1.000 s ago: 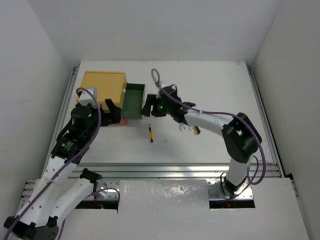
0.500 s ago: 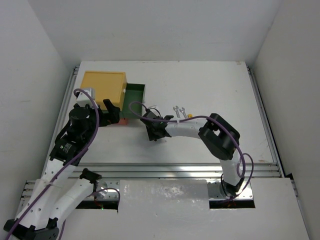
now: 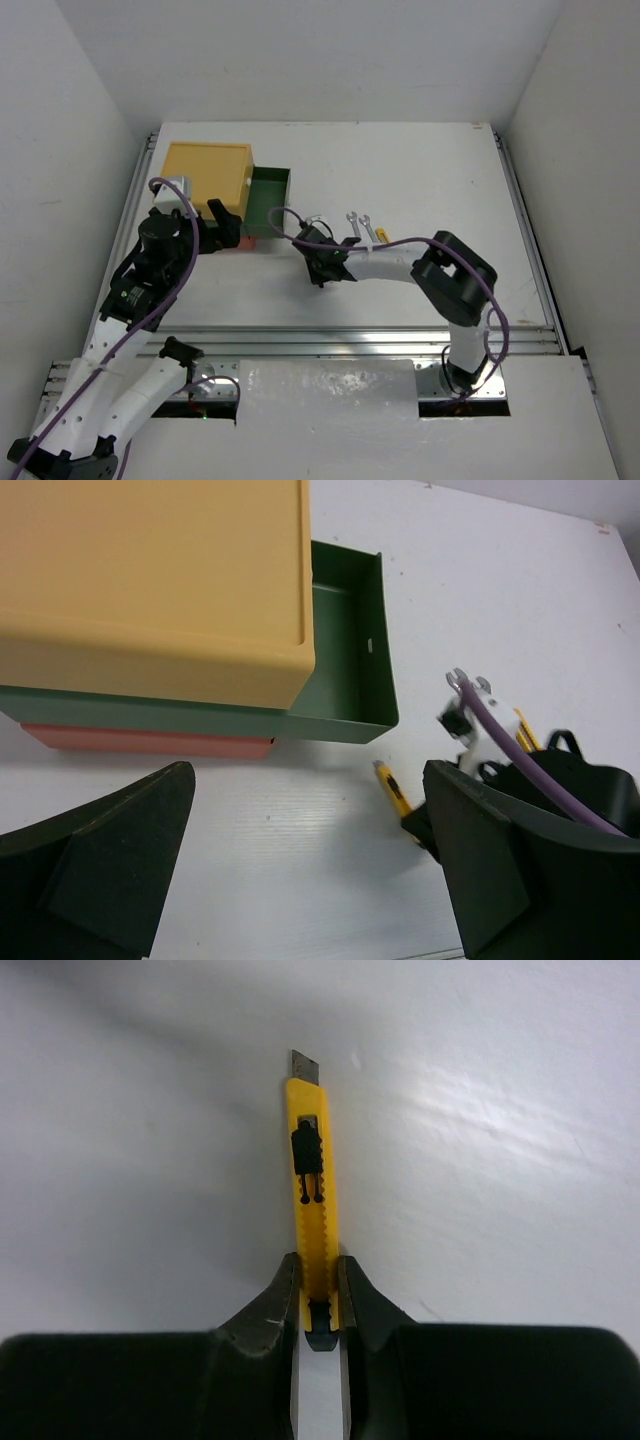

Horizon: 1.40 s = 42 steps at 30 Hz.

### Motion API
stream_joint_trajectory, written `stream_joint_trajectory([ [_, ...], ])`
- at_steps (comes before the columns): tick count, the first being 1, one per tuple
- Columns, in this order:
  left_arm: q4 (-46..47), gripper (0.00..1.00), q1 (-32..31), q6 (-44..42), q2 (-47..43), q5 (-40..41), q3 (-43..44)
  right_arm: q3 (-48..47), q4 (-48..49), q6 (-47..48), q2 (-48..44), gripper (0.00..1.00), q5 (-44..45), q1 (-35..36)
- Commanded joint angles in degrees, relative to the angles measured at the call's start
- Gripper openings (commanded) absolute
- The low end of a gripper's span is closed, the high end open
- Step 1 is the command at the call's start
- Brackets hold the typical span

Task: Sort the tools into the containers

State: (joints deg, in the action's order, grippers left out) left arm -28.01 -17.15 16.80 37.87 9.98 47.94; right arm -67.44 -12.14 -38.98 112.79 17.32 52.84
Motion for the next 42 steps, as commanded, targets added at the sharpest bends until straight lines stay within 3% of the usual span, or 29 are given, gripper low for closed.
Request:
stream_joint_trajectory([
  [1, 3.14, 0.96, 0.62, -0.19, -0.51, -0.49, 0.22, 5.73, 1.94, -0.66, -9.50, 0.09, -1.50, -0.28],
  [8, 3.14, 0.96, 0.62, -0.19, -0.60, -0.22, 0.22, 11.89, 3.26, -1.19, -25.24, 0.09, -4.75, -0.28],
  [11, 3.14, 0.96, 0.62, -0.19, -0.43, -0.22, 0.13, 6.64, 3.80, 1.36, -25.96, 0.09, -6.07, -0.63],
  [16, 2.96, 0.96, 0.62, -0.18, -0.34, 0.66, 0.13, -10.40, -2.44, 3.82, -14.92, 0.10, -7.13, -2.82],
  [19, 3.05, 0.96, 0.62, -0.10, 0.01, 0.74, 0.04, -30.21, -9.81, 4.27, -4.65, 0.10, -5.10, -3.70],
  [22, 2.96, 0.96, 0.62, -0.10, 0.63, 0.48, 0.13, -43.42, -15.53, 4.53, 2.06, 0.11, -3.71, -4.15],
  [26, 3.05, 0.96, 0.62, -0.19, 0.63, 0.04, 0.05, -52.79, -20.37, 4.88, 10.15, 0.19, -0.80, -4.50],
  [27, 3.14, 0.96, 0.62, -0.27, 0.72, -0.05, -0.04, -53.06, -20.64, 4.88, 10.34, 0.25, -0.71, -4.76],
  [29, 3.14, 0.96, 0.62, -0.27, 0.63, -0.05, 0.05, -51.14, -19.07, 4.70, 9.82, 0.25, -0.62, -4.76],
  [32, 3.14, 0.96, 0.62, -0.27, 0.80, -0.31, 0.05, -47.87, -16.60, 5.23, 7.71, 0.45, -2.20, -5.20],
  [35, 3.05, 0.96, 0.62, -0.27, 0.80, -0.22, 0.05, -50.24, -19.83, 6.63, 7.62, 0.55, -2.12, -5.64],
  [39, 3.05, 0.96, 0.62, -0.27, 0.63, -0.13, -0.04, -41.67, -21.79, 10.76, -0.18, 0.55, -1.58, -10.19],
  [40, 2.96, 0.96, 0.62, -0.19, 0.54, -0.13, -0.04, -32.67, -21.70, 12.16, -5.77, 0.54, -3.16, -12.04],
  [42, 3.22, 0.96, 0.62, -0.27, 0.37, -0.66, -0.04, -23.66, -21.43, 14.62, -10.90, 0.48, -4.92, -18.43],
])
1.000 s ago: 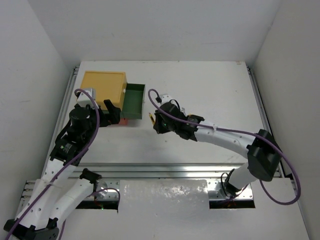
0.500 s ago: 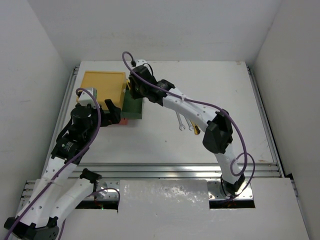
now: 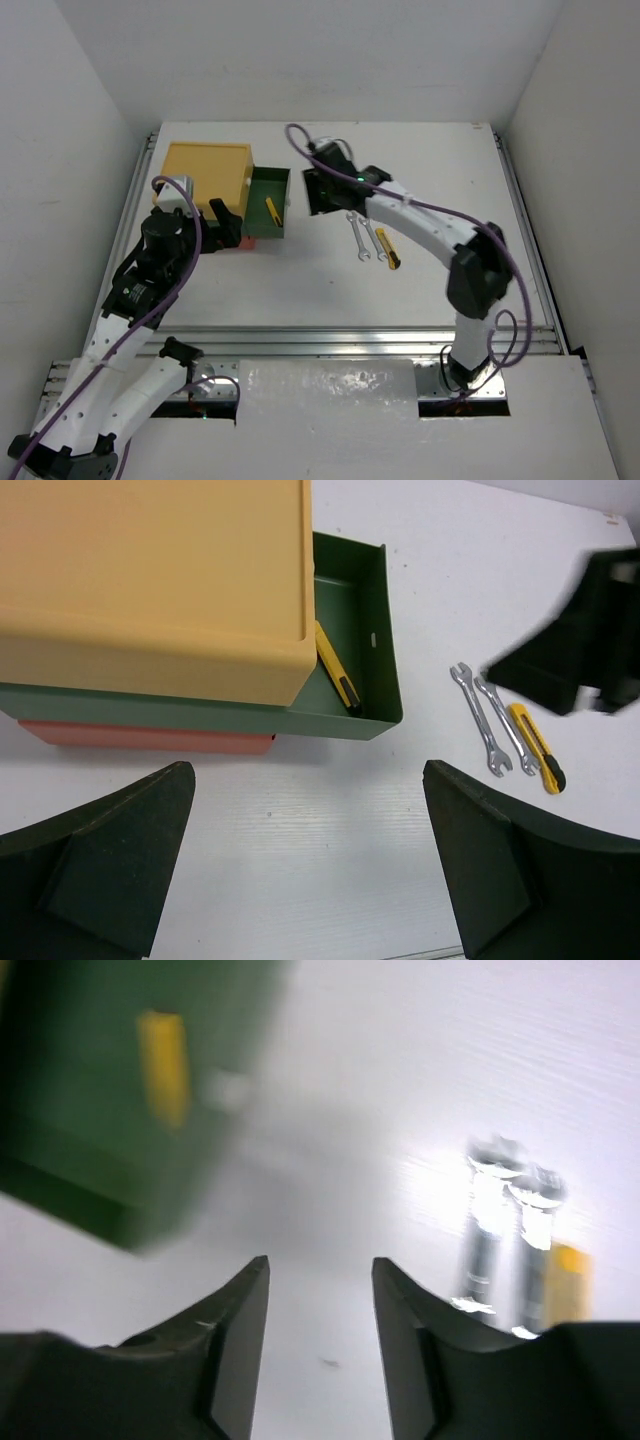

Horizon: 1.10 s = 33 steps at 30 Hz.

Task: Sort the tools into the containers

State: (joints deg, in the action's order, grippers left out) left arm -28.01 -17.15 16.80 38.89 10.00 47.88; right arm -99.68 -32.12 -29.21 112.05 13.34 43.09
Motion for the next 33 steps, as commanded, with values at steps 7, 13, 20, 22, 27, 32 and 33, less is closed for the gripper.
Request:
stream_joint_trajectory([
  [7, 3.14, 0.96, 0.62, -0.36, -0.31, -1.47, 0.20, 35.24, 2.15, 10.92, -20.12, 0.39, -5.69, -25.33],
  [13, 3.14, 0.96, 0.71, -0.36, 0.22, -2.09, 0.11, 33.67, 1.62, 12.78, -12.30, 0.36, -7.89, -27.01],
  [20, 3.40, 0.96, 0.71, -0.54, 0.74, -3.49, 0.02, 34.20, 6.36, 12.16, -8.78, 0.37, -10.53, -26.92],
  [22, 3.40, 0.96, 0.71, -0.63, 1.09, -4.11, 0.11, 34.11, 7.24, 12.25, -7.73, 0.37, -11.84, -27.01],
  [27, 3.40, 0.96, 0.71, -0.71, 1.10, -4.11, 0.02, 34.72, 8.65, 12.33, -7.37, 0.39, -13.08, -26.48],
  [32, 3.31, 0.96, 0.71, -0.71, 1.10, -4.29, 0.02, 33.76, 7.69, 13.30, -4.04, 0.37, -12.64, -25.51],
  [33, 3.31, 0.96, 0.71, -0.71, 1.10, -4.29, -0.06, 33.59, 7.77, 13.30, -3.51, 0.36, -12.38, -25.60],
])
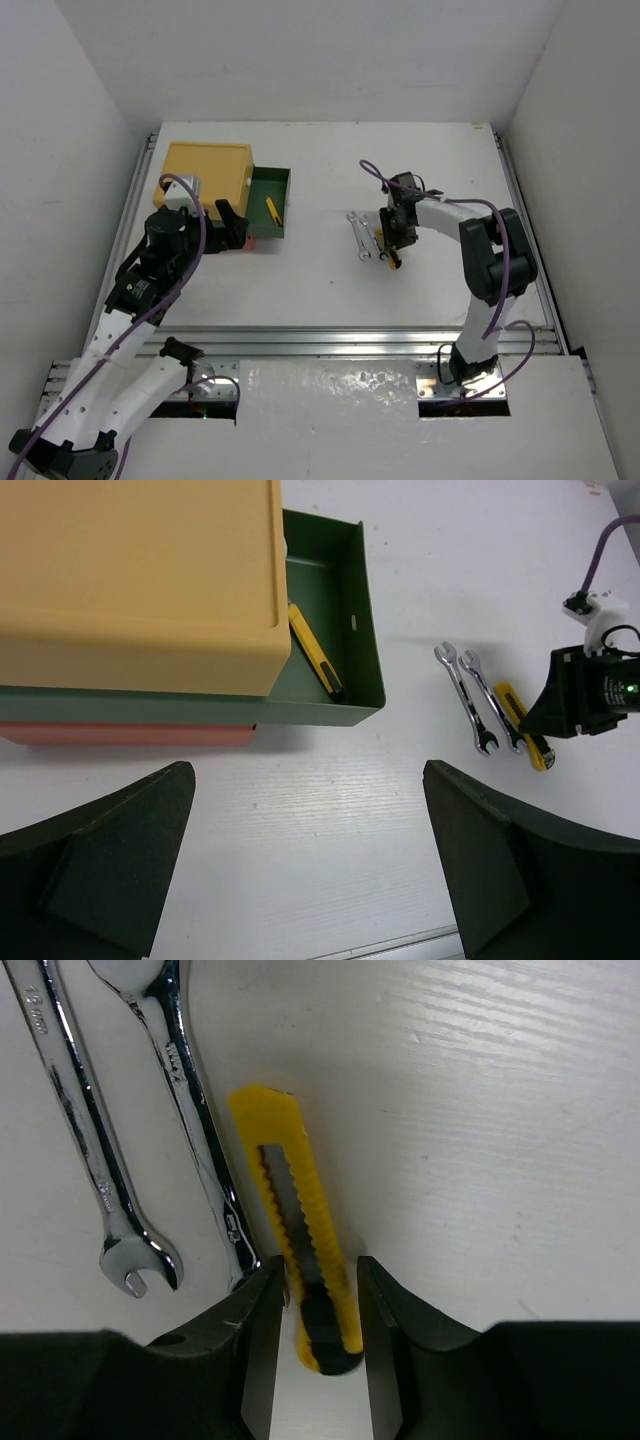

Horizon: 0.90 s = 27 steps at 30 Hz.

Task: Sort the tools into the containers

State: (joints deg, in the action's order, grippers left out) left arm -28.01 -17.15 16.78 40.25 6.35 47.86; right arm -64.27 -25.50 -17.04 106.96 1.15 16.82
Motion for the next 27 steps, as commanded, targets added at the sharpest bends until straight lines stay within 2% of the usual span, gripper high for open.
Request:
stream_joint_trajectory([
  [1, 3.40, 0.96, 0.71, -0.69, -0.35, -0.64, -0.04, -1.74, 1.50, 1.04, 2.37, 0.35, 0.25, 0.76],
  [5, 3.40, 0.96, 0.71, -0.69, -0.44, -0.81, -0.04, -2.00, 1.33, 0.78, 4.48, 0.31, 2.19, 0.76],
  [8, 3.40, 0.96, 0.71, -0.78, -0.43, -0.90, -0.04, -1.74, 1.15, 0.34, 4.49, 0.23, 2.10, 0.76],
  [13, 3.40, 0.96, 0.71, -0.78, -0.35, -0.81, -0.04, -0.59, 2.04, -0.98, -0.51, 0.10, 1.49, 0.85],
  [18, 3.31, 0.96, 0.71, -0.69, -0.35, -0.37, -0.13, 0.72, 2.90, -3.70, -11.93, 0.10, 1.84, 1.90],
  [20, 3.31, 0.96, 0.71, -0.69, -0.52, -0.11, -0.04, 1.42, 4.22, -6.41, -14.92, 0.11, -0.61, 3.39],
  [21, 3.31, 0.96, 0.71, -0.69, -0.44, 0.15, 0.04, 2.39, 8.84, -8.17, -16.41, 0.11, -3.58, 3.83],
  [22, 3.23, 0.96, 0.71, -0.60, -0.70, 0.42, 0.04, 3.70, 13.06, -10.28, -19.04, 0.11, -13.53, 4.10],
  [23, 3.22, 0.96, 0.71, -0.60, -0.79, 0.68, 0.04, 7.89, 18.06, -17.34, -20.02, 0.11, -19.02, 4.10],
  [24, 3.22, 0.96, 0.71, -0.52, -0.87, 0.94, -0.04, 10.11, 30.73, -21.94, -20.64, 0.10, -23.25, 4.97],
  [25, 3.22, 0.96, 0.71, -0.52, -1.14, 1.12, -0.04, 11.52, 36.16, -29.56, -20.30, 0.10, -29.13, 5.67],
  [27, 3.22, 0.96, 0.71, -0.52, -1.31, 1.47, -0.04, 8.83, 41.73, -33.66, -18.11, 0.10, -30.50, 9.43],
])
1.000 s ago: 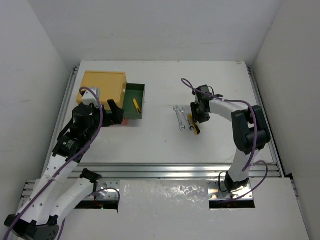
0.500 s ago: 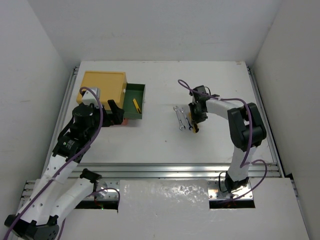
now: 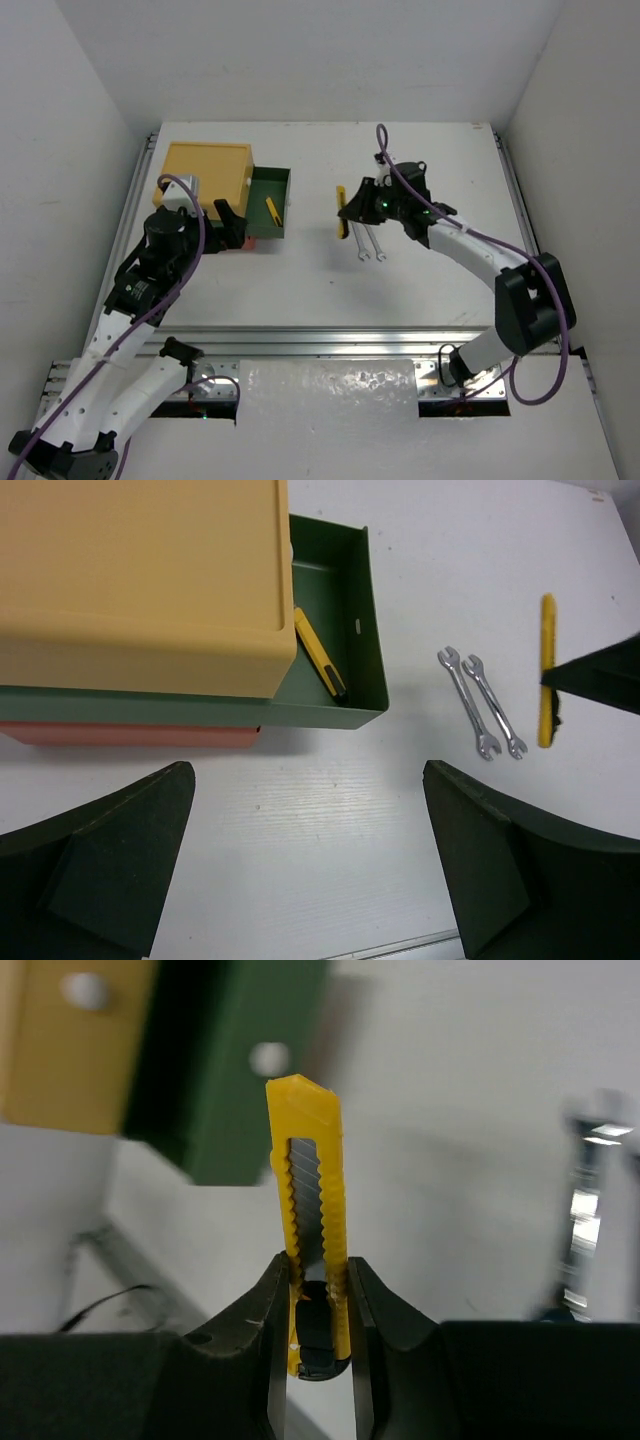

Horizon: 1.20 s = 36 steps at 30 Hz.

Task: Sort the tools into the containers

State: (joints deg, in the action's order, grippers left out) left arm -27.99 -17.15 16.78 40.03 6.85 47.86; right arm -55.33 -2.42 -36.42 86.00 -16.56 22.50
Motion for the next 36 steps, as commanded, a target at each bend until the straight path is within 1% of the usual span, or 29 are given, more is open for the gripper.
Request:
stream_joint_trajectory([
  [1, 3.20, 0.96, 0.71, -0.43, -1.10, 1.14, -0.04, -4.57, 19.72, -16.81, 5.82, 0.11, -12.89, 5.26],
  [2, 3.20, 0.96, 0.71, -0.43, -1.10, 1.15, -0.13, -6.79, 20.86, -18.40, 7.59, 0.13, -12.97, 6.32],
  [3, 3.12, 0.96, 0.71, -0.43, -1.01, 1.06, -0.13, -11.59, 22.44, -21.90, 11.44, 0.13, -12.89, 7.89],
  [4, 3.11, 0.96, 0.71, -0.43, -1.09, 1.06, -0.04, -14.43, 22.19, -22.98, 13.48, 0.13, -12.63, 8.60],
  [5, 3.11, 0.96, 0.71, -0.43, -1.10, 1.23, -0.04, -17.41, 17.84, -23.34, 15.50, 0.13, -10.27, 9.13],
  [6, 3.11, 0.96, 0.71, -0.34, -1.10, 1.23, -0.04, -23.19, 15.53, -23.34, 17.34, 0.13, -8.60, 10.27],
  [8, 3.20, 0.96, 0.71, -0.34, -1.18, 1.32, -0.04, -27.18, 12.62, -23.52, 22.17, 0.13, -7.53, 11.59],
  [12, 3.29, 0.96, 0.71, -0.43, -1.18, 0.62, -0.04, -35.88, 8.49, -23.35, 28.51, 0.15, -6.03, 13.70],
  [13, 3.29, 0.96, 0.71, -0.43, -1.18, 0.62, -0.13, -40.16, 7.00, -22.82, 29.92, 0.16, -5.77, 14.06],
  [14, 3.29, 0.96, 0.71, -0.43, -1.18, 0.62, -0.04, -42.47, 2.81, -22.29, 32.80, 0.18, -4.55, 14.67],
  [15, 3.29, 0.96, 0.71, -0.43, -1.36, 0.62, -0.04, -44.32, 0.85, -21.42, 33.70, 0.25, -3.75, 14.94],
  [16, 3.29, 0.96, 0.71, -0.43, -1.36, 0.62, -0.13, -45.90, -0.30, -21.15, 34.41, 0.27, -2.96, 15.11],
  [17, 3.29, 0.96, 0.71, -0.43, -1.62, 0.71, -0.22, -45.48, -0.31, -21.06, 34.41, 0.29, -2.26, 15.29],
  [18, 3.29, 0.96, 0.71, -0.43, -1.71, 0.71, -0.22, -44.26, -0.05, -21.32, 34.15, 0.37, -1.38, 15.20],
  [19, 3.38, 0.96, 0.71, -0.43, -1.80, 0.71, -0.13, -43.90, -0.65, -21.15, 33.89, 0.40, -0.59, 15.29],
  [21, 3.38, 0.96, 0.71, -0.43, -1.62, 0.62, -0.05, -43.64, -1.10, -20.18, 33.10, 0.44, 0.56, 15.29],
  [24, 3.64, 0.96, 0.71, -0.43, -1.36, -0.08, 0.04, -44.60, -3.29, -18.34, 31.26, 0.56, 1.35, 15.20],
  [26, 3.90, 0.95, 0.71, -0.08, -0.31, -1.22, 0.57, -45.13, -5.04, -15.89, 29.50, 0.58, 1.53, 14.94],
  [27, 3.73, 0.94, 0.71, 0.62, 0.65, -1.31, 1.62, -44.69, -5.66, -14.83, 26.62, 0.58, 1.61, 14.77],
  [28, 3.38, 0.90, 0.62, 1.41, 1.88, -2.01, 2.58, -43.91, -7.41, -13.42, 24.42, 0.58, 2.83, 14.15],
  [29, 2.68, 0.87, -0.42, 2.72, 5.37, -2.89, 4.86, -39.55, -7.52, -10.89, 18.48, 0.58, 3.80, 13.71],
  [30, 2.33, 0.80, -2.08, 3.78, 7.50, -2.81, 6.27, -36.37, -7.17, -9.82, 14.85, 0.59, 4.86, 13.19],
  [31, 1.63, 0.77, -5.32, 5.71, 11.96, 1.37, 7.59, -32.34, -6.03, -8.33, 10.90, 0.59, 6.17, 11.35],
  [32, 0.92, 0.75, -13.53, 6.68, 14.70, 5.41, 11.34, -22.64, -4.72, -8.22, 6.77, 0.59, 5.92, 9.86],
  [33, -0.21, 0.67, -17.01, 7.74, 17.94, 12.67, 13.91, -17.06, -2.53, -8.66, -2.49, 0.59, 5.14, 8.28],
  [34, -1.27, 0.61, -20.17, 8.36, 21.28, 15.44, 16.54, -11.00, 2.02, -9.27, -7.11, 0.59, 4.09, 4.34],
  [35, -4.93, 0.54, -24.56, 9.67, 28.80, 18.08, 22.75, -1.63, 2.06, -9.63, -11.42, 0.60, 4.51, 2.48],
  [36, -6.80, 0.30, -25.30, 10.64, 32.79, 20.54, 25.77, 1.34, 2.15, -8.93, -15.21, 0.60, 5.56, 1.50],
])
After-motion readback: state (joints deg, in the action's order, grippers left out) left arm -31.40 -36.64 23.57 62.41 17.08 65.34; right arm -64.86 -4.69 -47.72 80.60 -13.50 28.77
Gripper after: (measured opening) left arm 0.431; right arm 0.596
